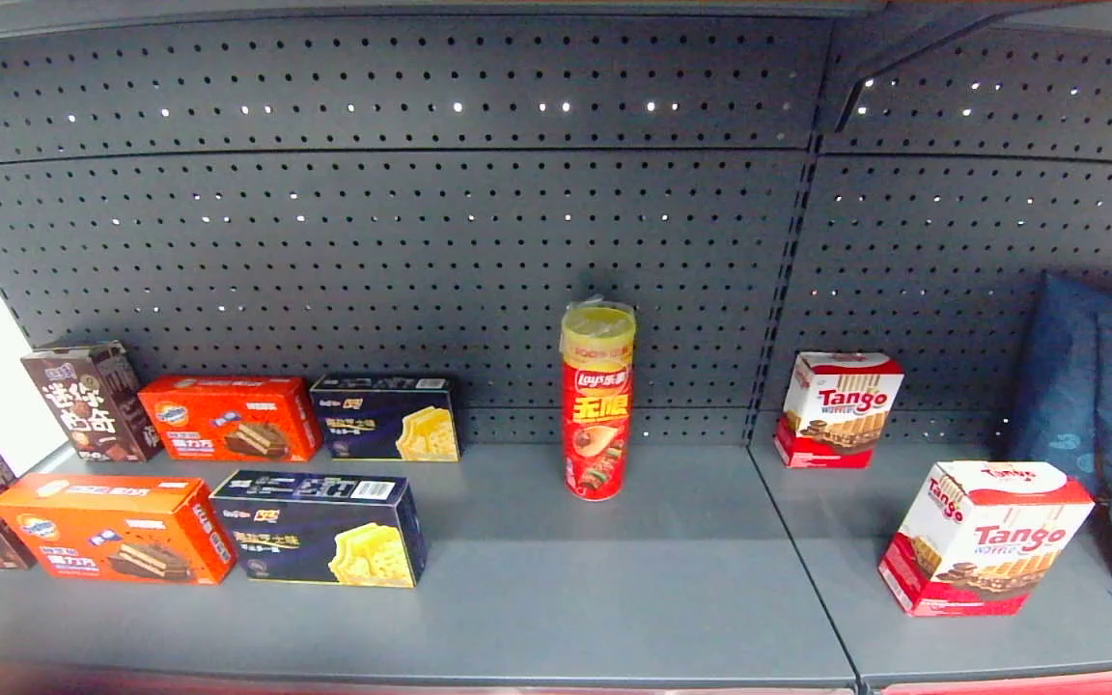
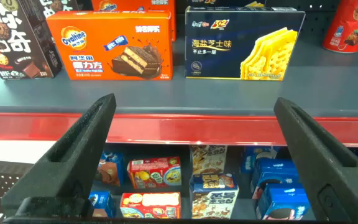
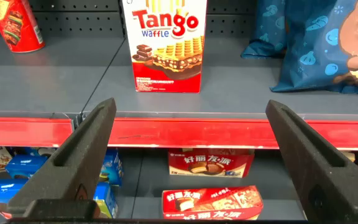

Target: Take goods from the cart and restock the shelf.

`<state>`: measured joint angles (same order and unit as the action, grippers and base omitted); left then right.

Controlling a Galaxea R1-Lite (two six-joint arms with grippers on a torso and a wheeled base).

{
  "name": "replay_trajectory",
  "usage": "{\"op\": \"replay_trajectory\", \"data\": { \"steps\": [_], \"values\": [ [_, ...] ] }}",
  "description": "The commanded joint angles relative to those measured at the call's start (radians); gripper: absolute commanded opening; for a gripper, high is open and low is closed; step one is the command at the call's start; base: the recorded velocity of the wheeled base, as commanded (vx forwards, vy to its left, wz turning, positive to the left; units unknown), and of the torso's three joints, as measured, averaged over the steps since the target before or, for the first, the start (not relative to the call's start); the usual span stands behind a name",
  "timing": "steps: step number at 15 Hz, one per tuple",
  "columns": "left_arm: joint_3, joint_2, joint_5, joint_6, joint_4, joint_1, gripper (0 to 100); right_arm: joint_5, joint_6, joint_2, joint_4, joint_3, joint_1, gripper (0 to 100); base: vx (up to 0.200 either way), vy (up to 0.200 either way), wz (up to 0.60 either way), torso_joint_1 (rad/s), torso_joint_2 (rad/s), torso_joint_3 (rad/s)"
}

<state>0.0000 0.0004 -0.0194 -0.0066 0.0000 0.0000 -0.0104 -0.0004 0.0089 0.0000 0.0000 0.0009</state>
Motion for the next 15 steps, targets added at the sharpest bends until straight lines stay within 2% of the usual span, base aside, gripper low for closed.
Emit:
{"op": "replay_trajectory", "data": {
  "steps": [1, 8, 15],
  "values": [
    [0.0, 0.0, -0.001, 0.0, 0.0, 0.0, 100, 0.0, -0.001, 0.0, 0.0, 0.0, 0.001, 100, 0.0, 0.0, 0.0, 0.0, 0.0, 0.0],
    [0.0, 0.0, -0.001, -0.001, 0.0, 0.0, 100, 0.001, -0.007, 0.0, -0.002, 0.0, 0.001, 100, 0.0, 0.0, 0.0, 0.0, 0.0, 0.0],
    [0.0, 0.0, -0.001, -0.001, 0.0, 0.0, 100, 0.001, -0.007, 0.0, -0.002, 0.0, 0.001, 100, 0.0, 0.0, 0.6, 0.003, 0.0, 0.002]
  ]
}}
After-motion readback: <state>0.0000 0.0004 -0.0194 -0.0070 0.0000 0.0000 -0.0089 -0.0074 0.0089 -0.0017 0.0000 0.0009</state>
